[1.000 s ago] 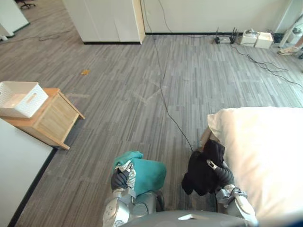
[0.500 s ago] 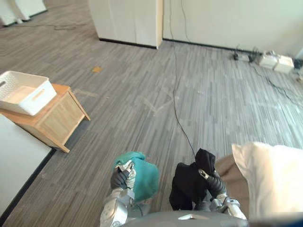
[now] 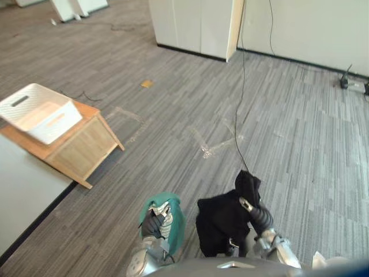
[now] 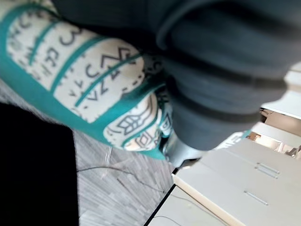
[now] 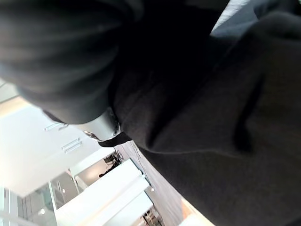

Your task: Tidy the bed and pick cloth on bed and put in laundry

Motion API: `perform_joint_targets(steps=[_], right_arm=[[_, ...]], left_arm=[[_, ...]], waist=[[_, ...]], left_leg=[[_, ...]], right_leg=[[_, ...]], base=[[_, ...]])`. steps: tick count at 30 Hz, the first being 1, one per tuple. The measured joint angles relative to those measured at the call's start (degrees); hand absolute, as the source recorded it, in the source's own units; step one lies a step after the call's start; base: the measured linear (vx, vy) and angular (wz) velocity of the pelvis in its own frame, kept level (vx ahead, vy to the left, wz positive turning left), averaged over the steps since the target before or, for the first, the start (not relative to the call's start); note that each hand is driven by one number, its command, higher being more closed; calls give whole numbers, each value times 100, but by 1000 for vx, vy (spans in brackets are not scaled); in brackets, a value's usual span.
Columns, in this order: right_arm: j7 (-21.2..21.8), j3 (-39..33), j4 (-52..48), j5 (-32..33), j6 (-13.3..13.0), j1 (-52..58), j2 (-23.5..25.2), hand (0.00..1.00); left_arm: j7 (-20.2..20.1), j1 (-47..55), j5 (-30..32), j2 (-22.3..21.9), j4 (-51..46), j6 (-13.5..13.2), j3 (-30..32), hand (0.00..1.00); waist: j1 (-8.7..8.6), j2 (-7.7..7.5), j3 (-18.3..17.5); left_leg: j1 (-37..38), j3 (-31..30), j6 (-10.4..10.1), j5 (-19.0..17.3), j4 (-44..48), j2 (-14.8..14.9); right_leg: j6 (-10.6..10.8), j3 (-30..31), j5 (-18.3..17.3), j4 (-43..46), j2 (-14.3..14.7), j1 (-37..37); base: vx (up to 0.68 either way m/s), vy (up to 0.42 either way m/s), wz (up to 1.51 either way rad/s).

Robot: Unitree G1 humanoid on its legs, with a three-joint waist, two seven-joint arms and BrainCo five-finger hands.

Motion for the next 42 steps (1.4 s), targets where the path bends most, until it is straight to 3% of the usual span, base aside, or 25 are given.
perform_joint_targets(steps=[1,2,5,8,11,12,13,14,15,16,17,18,20,22,24,28,29,30,31,32,33,35,38,40,42], right_arm=[[55,-98,108,3,-2,-72,-101,100],[83,-171,167,2,-2,-80,-160,100],[343,-306,313,41,-30,-130,-303,100],[604,-310,259,40,-31,-108,-371,100],[677,-306,130,39,-12,147,-371,100],[676,-307,35,38,-8,312,-392,100],[675,-306,29,38,-8,355,-397,100],[631,-302,46,36,6,402,-378,100],[569,-299,51,31,19,409,-344,100],[480,-303,81,0,34,362,-352,100],[439,-283,186,-61,88,271,-343,100],[408,-271,247,-127,136,157,-286,100],[405,-245,290,-135,132,79,-143,100],[393,-160,307,-135,137,118,-107,100],[381,-4,286,-132,139,286,-98,100],[204,230,297,-132,125,451,-10,100],[140,229,300,-131,106,525,-19,100],[106,231,305,-126,93,562,-1,100],[106,246,295,-126,91,571,1,100],[108,276,249,-123,89,617,-6,100],[107,317,242,-121,89,718,-11,100],[85,290,60,-118,90,697,-119,100],[22,390,-205,-66,88,498,-104,100],[8,434,-117,-62,95,299,-107,100],[10,401,-94,-65,106,188,-154,100]], left_arm=[[-126,-3,-2,-122,56,-19,-8,100],[-177,6,-2,-158,98,-20,-11,100],[-324,86,-10,-160,92,-84,44,100],[-306,232,-9,-162,-90,-160,34,100],[-83,245,-103,-164,-225,-190,-5,100],[-35,224,-114,-163,-276,-190,-27,100],[-17,214,-115,-161,-278,-189,-30,100],[68,164,-118,-143,-263,-167,-31,100],[86,110,-149,-133,-251,-161,-27,100],[97,-59,-235,-166,-234,-113,-30,100],[130,-151,-243,-154,-246,-107,-7,100],[197,-232,-241,-68,-252,-106,28,100],[295,-282,-233,65,-269,-104,-10,100],[421,-256,-223,131,-260,-42,-21,100],[615,-204,-219,147,-268,-46,-32,100],[811,-424,-214,277,-131,-59,-33,100],[807,-514,-210,278,-37,-70,-35,100],[799,-539,-206,323,35,-73,-34,100],[799,-523,-206,349,59,-76,-30,100],[800,-427,-206,370,99,-76,-29,100],[800,-305,-207,339,104,-72,-36,100],[760,-246,-205,145,80,-81,-50,100],[656,-181,-211,39,77,-99,-13,100],[561,-76,-241,23,78,-99,12,100],[427,-42,-277,0,71,-98,21,100]], waist=[[92,102,69],[112,129,80],[181,47,191],[354,36,202],[342,24,209],[288,18,213],[246,3,205],[234,-93,140],[230,-207,30],[231,-313,-33],[294,-328,-32],[370,-411,-70],[365,-608,-58],[274,-638,-33],[179,-520,-25],[7,-558,4],[-83,-536,5],[-82,-573,-5],[-29,-615,1],[76,-618,0],[66,-559,-48],[99,-246,-20],[81,-216,-48],[72,-130,-98],[71,-24,-67]], left_leg=[[-482,-76,-65,294,1052,208],[-743,-132,-66,217,1411,207],[-1722,-100,-32,-101,1483,-374],[-2310,408,-115,-98,-488,-818],[-2348,1275,-190,826,-3017,-944],[-2373,1741,-148,1127,-3348,-951],[-2384,1974,-15,1256,-3349,-938],[-2340,2286,553,1654,-3188,-962],[-2386,2473,921,1730,-3036,-1005],[-2455,2405,1335,1475,-2760,-1107],[-2467,2391,1427,1271,-2543,-1090],[-2353,2378,1452,1049,-2336,-1115],[-1879,1979,1267,688,-2541,-1390],[-1278,1540,1224,545,-2752,-1580],[-523,944,1213,550,-3183,-1628],[204,-160,1095,514,-3546,-1601],[352,-545,852,349,-3583,-1481],[418,-817,604,71,-3575,-1388],[465,-928,564,-52,-3557,-1379],[558,-1128,411,-285,-3463,-1303],[618,-1312,240,-454,-3402,-1102],[578,-1181,70,-433,-3161,-834],[593,-1109,-65,-357,-2748,-622],[228,-1081,-59,-297,-1644,-340],[-582,-1033,-105,299,186,-25]], right_leg=[[-1,-13,-115,-323,265,395],[-58,-13,-158,-519,360,644],[-175,125,-202,-1518,514,1794],[-107,293,-208,-2320,533,2614],[289,157,-265,-2960,539,3558],[498,2,-345,-3165,550,3941],[614,-82,-412,-3198,535,4109],[830,-232,-536,-3194,415,4334],[982,-293,-588,-3120,279,4391],[1228,-349,-527,-2771,69,4299],[1484,-328,-357,-2302,-53,4152],[1483,-330,3,-1321,-249,3851],[1301,-253,652,806,-747,3117],[1090,-72,343,2339,-1035,2510],[784,-21,142,2724,-1041,1930],[897,470,-239,1221,-818,923],[1018,612,-146,212,-711,806],[1231,827,190,-976,-646,775],[1283,918,386,-1560,-655,749],[1387,1182,899,-2318,-627,758],[1304,1194,1276,-2205,-422,876],[956,1113,891,-1595,-276,812],[714,807,-105,-429,-398,754],[642,474,-532,-362,-268,1073],[569,165,-725,-568,-74,1550]], base=[[545,-254,-32],[546,-178,-23],[505,-101,-22],[515,-25,-51],[635,54,-4],[644,98,34],[671,131,42],[547,123,44],[843,178,60],[858,206,48],[833,230,39],[785,247,28],[568,150,54],[533,43,98],[652,-35,144],[445,-176,162],[405,-294,184],[401,-322,164],[425,-382,118],[475,-443,96],[482,-449,98],[454,-423,90],[422,-370,68],[452,-344,56],[311,-227,55]])
